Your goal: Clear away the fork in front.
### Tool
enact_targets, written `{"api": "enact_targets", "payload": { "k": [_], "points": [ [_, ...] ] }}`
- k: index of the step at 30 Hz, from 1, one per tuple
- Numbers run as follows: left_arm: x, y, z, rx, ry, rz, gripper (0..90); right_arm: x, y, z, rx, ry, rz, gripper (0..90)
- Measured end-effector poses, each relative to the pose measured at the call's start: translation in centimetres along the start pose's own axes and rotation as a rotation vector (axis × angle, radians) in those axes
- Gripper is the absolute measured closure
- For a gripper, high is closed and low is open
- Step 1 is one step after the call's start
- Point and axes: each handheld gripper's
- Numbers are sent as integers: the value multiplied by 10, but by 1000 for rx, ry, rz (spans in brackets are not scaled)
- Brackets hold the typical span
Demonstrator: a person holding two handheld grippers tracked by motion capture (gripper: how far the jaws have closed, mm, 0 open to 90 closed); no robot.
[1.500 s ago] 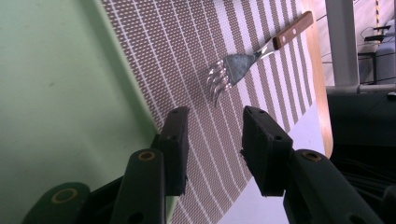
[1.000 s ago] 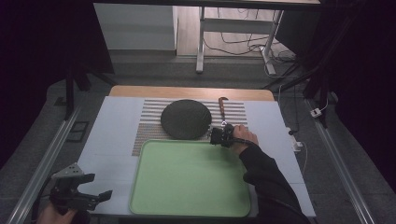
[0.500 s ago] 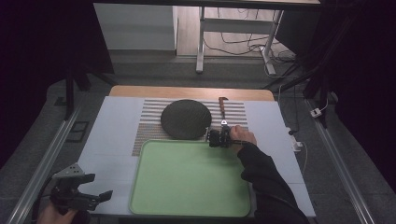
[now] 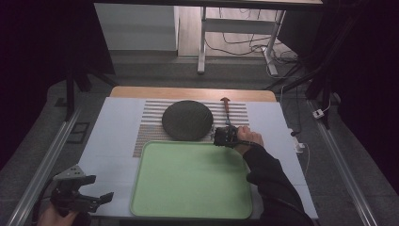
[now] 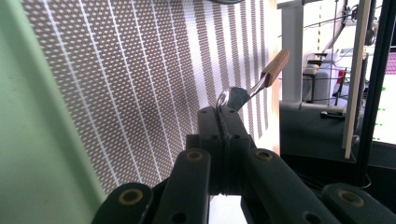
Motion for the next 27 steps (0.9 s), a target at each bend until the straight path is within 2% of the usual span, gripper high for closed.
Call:
{"api": "enact_targets", "payload": {
  "k": [1,2,3,4,6,7,8,9,10,12,15,16,18,22,27],
  "points": [
    [0,0,0,0,0,0,1,2,-1,-2,-10,32,-19,898],
    [0,0,0,0,0,0,0,5,-1,-2,-9,2,-19,898],
    [0,0,0,0,1,0,0,9,-2,-2,-35,14,-24,898],
    [0,0,0,0,1,0,0,11,-2,-4,-24,8,-27,898],
    [0,0,0,0,1,0,0,16,-3,-4,-36,8,-37,898],
    [0,0,0,0,1,0,0,19,-4,-6,-47,36,-44,898],
    [0,0,0,1,2,0,0,23,-4,-5,-49,5,-29,898],
    [0,0,0,0,2,1,0,24,-5,-6,-63,22,-59,898],
    [0,0,0,0,2,1,0,27,-5,-7,-77,44,-64,898],
    [0,0,0,0,3,1,0,32,-6,-8,-92,49,-83,898],
    [0,0,-1,-1,3,1,0,41,-6,-8,-100,26,-76,898],
    [0,0,-1,-3,4,2,0,42,-7,-8,-120,64,-105,898],
    [0,0,-1,-4,5,2,0,48,-7,-9,-121,45,-99,898],
    [0,0,-2,-10,10,4,0,58,-9,-9,-166,65,-128,898],
    [0,1,-3,-17,11,5,0,73,-14,-8,-252,99,-177,898]
  ]
}}
Point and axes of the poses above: each handheld gripper's, and its own axes: x roughly backward along the jaws, y roughly out of its top, z roughly to its left, and after that the axes turned 7 degrees about -z, right-handed
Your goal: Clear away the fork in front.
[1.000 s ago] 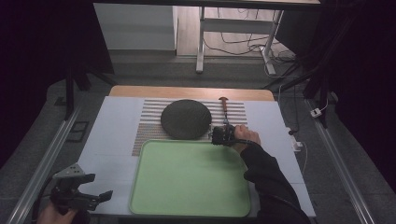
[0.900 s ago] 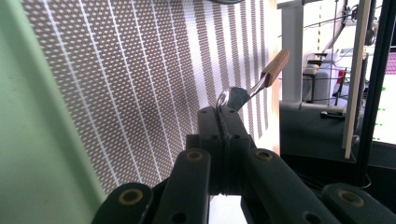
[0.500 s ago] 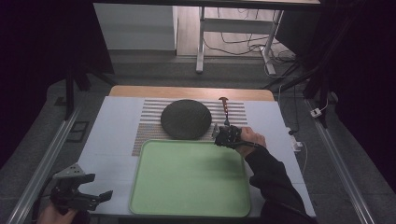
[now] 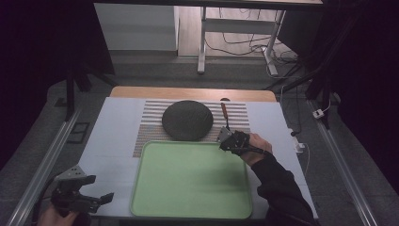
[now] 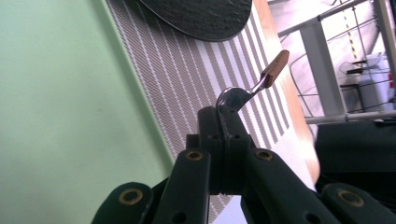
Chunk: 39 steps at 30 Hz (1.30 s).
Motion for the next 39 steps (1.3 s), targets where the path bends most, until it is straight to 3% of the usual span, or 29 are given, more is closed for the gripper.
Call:
{"api": "enact_targets", "payload": {
  "k": [1,2,8,19,27,39],
  "points": [
    [0,0,0,-3,4,2,0,4,-1,-1,-30,34,-10,898],
    [0,0,-1,-5,4,2,0,7,-1,0,-47,21,-23,898],
    [1,0,-1,-4,-5,-10,0,27,-8,-2,-164,83,-103,898],
    [-1,5,-5,-23,-18,-30,0,57,-24,-2,-390,238,-264,899],
    [-13,13,-13,-66,-60,-5,0,73,-31,4,-472,338,-353,899],
    [-42,36,-22,-161,-179,-5,0,92,-32,17,-528,485,-465,899]
  ]
}}
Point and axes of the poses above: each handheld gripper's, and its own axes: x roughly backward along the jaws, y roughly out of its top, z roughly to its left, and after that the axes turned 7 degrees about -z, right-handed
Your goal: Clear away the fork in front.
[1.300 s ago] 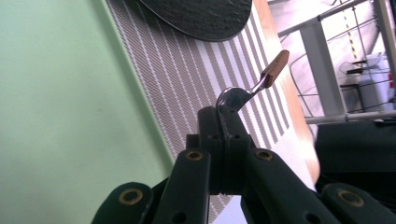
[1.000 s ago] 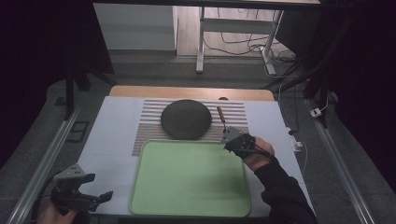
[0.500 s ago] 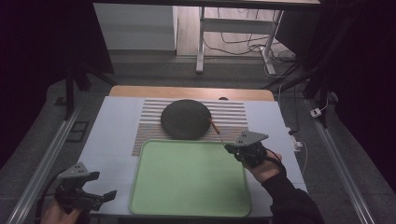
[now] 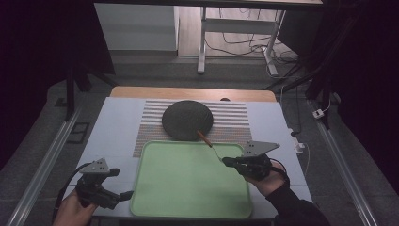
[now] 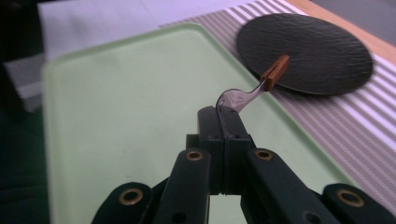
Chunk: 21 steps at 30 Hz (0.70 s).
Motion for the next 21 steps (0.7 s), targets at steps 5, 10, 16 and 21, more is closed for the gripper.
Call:
{"api": "enact_targets", "payload": {
  "k": [5,10,16,21],
  "points": [
    [-16,13,0,-49,-35,9,0,2,-1,9,-16,74,-26,899],
    [-36,29,-4,-107,-62,34,0,4,-1,18,-33,142,-53,899],
    [-54,45,-9,-164,-83,55,0,2,-2,29,-30,218,-62,899],
    [-73,61,-11,-231,-85,89,0,-1,-2,37,-27,273,-69,899]
  ]
}}
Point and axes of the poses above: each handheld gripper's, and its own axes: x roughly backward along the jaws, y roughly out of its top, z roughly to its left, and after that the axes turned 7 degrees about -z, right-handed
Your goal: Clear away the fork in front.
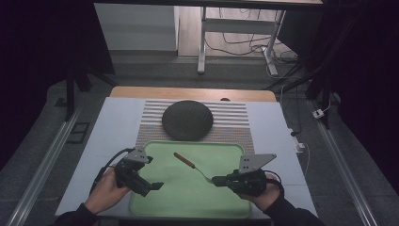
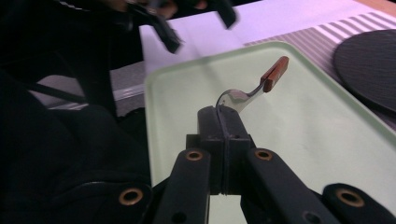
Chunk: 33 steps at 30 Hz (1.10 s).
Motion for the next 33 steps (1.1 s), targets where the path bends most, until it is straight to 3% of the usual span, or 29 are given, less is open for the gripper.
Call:
{"api": "enact_targets", "payload": {
  "k": [5,6,7,14,20,31,33],
  "points": [
    [-12,14,4,-79,-26,24,0,-3,1,5,7,47,-4,899],
    [-12,14,4,-79,-26,24,0,-4,2,6,8,57,-8,899],
    [-17,19,4,-115,-44,32,0,-4,2,7,10,67,-12,899],
    [-35,33,-1,-254,-101,75,58,-8,6,13,48,134,-4,899],
    [-43,37,-7,-361,-158,111,238,-9,7,17,81,178,19,899],
    [-46,37,-14,-475,-314,164,673,-13,5,18,106,221,63,898],
    [-47,37,-15,-507,-330,178,693,-13,5,18,104,227,68,898]
  ]
}}
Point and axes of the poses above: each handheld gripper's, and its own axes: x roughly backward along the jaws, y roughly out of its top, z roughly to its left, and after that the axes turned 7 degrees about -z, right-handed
